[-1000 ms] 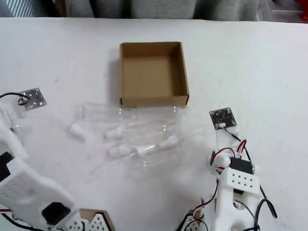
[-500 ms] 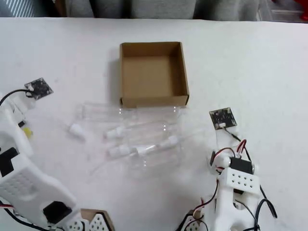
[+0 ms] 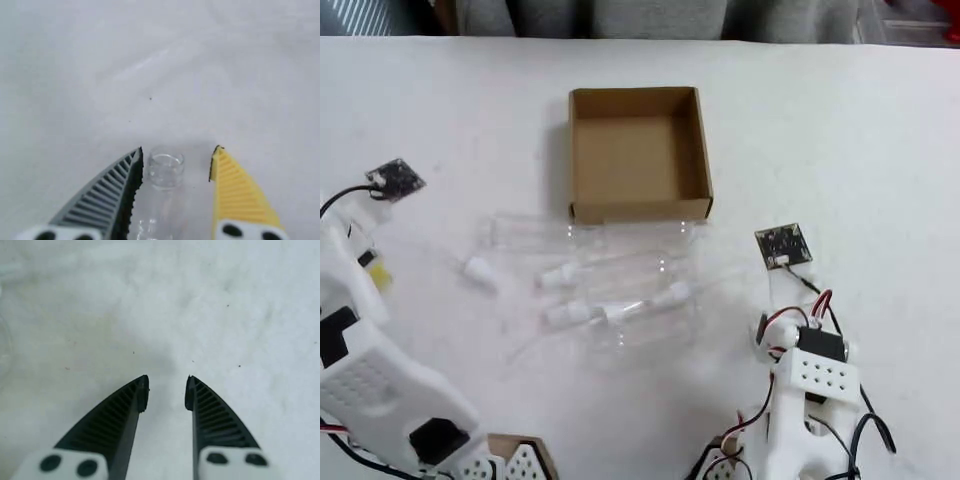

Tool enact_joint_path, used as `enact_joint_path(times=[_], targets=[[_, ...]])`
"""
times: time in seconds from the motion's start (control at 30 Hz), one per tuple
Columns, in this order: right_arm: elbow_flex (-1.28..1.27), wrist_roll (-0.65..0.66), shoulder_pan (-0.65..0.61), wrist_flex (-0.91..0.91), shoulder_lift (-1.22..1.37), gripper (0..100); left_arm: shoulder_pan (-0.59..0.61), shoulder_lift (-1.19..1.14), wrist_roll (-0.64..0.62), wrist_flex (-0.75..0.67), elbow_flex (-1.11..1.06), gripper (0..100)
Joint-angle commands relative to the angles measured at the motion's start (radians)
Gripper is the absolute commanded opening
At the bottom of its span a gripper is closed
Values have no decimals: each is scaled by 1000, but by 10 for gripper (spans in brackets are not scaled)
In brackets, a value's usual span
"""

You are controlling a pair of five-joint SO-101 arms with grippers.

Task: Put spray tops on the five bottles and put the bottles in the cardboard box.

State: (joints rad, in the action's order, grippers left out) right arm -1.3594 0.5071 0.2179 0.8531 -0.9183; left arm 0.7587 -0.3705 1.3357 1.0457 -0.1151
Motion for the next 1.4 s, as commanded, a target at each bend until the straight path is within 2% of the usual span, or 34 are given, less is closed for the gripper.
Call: enact_joint_path(times=[0.0, 0.07, 0.13, 0.4, 0.53, 0.6, 0.73, 0.93, 1.03, 1.17, 1.23, 1.37], targets=[[6, 11, -12, -15, -1, 104, -28, 18, -213, 17, 71, 229], [6, 11, -12, -15, -1, 104, -31, 18, -304, 18, 86, 229], [6, 11, -12, -15, -1, 104, -33, 19, -334, 40, 91, 230], [6, 11, -12, -15, -1, 104, -7, 36, -133, 252, 207, 234], [6, 11, -12, -15, -1, 104, 31, 36, -46, 408, 344, 289], [6, 11, -12, -15, -1, 104, 50, 33, -29, 457, 407, 309], [6, 11, -12, -15, -1, 104, 73, 27, 81, 526, 462, 313], [6, 11, -12, -15, -1, 104, 104, 24, 204, 494, 430, 308], [6, 11, -12, -15, -1, 104, 111, 24, 252, 422, 356, 279], [6, 11, -12, -15, -1, 104, 108, 24, 247, 282, 270, 271], [6, 11, -12, -15, -1, 104, 107, 24, 203, 206, 238, 273], [5, 11, -12, -15, -1, 104, 107, 24, 201, 133, 187, 292]])
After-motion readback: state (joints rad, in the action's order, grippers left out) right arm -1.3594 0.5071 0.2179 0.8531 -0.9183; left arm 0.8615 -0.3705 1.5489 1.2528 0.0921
